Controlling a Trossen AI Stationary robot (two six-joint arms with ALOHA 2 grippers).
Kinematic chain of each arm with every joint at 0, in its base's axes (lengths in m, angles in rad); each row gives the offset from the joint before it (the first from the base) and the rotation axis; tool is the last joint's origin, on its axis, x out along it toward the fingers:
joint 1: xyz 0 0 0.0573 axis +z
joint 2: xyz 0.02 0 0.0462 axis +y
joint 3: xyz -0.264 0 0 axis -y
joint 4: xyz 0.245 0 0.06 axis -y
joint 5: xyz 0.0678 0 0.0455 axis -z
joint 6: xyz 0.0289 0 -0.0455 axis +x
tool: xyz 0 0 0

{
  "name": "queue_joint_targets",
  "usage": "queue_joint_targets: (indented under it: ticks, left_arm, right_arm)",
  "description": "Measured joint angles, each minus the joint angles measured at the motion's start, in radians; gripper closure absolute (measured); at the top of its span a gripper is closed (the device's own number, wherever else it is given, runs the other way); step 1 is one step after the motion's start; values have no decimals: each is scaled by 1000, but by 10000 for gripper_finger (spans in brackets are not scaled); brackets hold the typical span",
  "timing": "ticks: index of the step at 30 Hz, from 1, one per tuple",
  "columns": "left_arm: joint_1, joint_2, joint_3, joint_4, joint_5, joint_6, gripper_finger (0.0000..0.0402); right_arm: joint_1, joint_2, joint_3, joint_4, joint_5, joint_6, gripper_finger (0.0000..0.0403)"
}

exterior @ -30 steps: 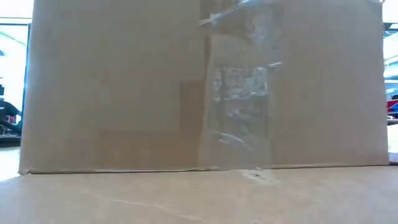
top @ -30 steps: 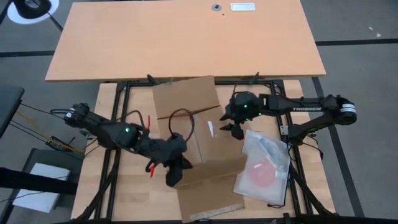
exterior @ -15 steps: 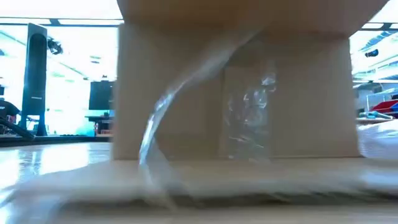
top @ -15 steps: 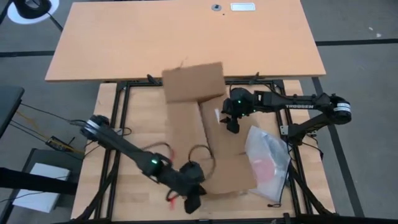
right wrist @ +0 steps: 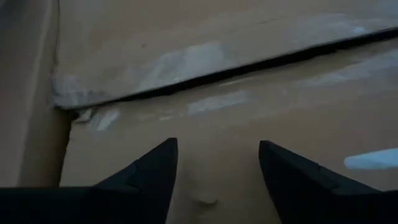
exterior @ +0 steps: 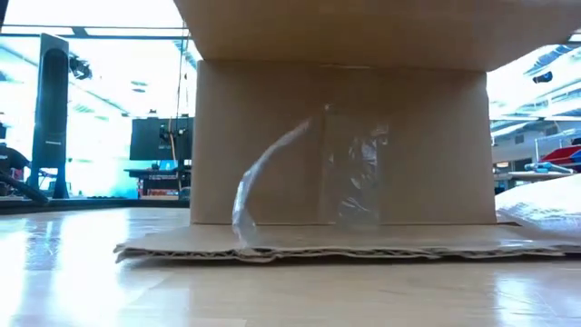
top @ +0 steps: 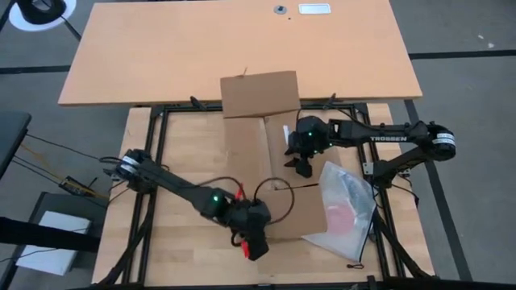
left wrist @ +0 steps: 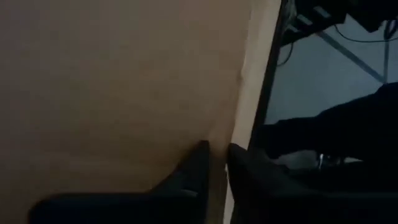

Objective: Unpack boxes
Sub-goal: Break down cardboard box until it is fully flat

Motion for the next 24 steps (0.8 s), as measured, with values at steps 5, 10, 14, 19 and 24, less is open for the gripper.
queue_joint_targets:
  ticks: [5,10,14,19,24]
  left_arm:
    - [35,-73,69,-46,8,109,279]
    - [93,-172,107,-183,253,298,244]
    - [147,-327,114,-305,261,430,241]
    - [229,-486,101,-448,-116,629,241]
    - [355,-621,-90,-413,-271,726,241]
  right_arm:
    - [4,0,0,-3,24,114,148]
    - [4,0,1,1,52,266,115]
    - [11,0,2,2,44,375,100]
    - [33,-7,11,47,15,578,104]
    - [58,17,47,192,25,850,110]
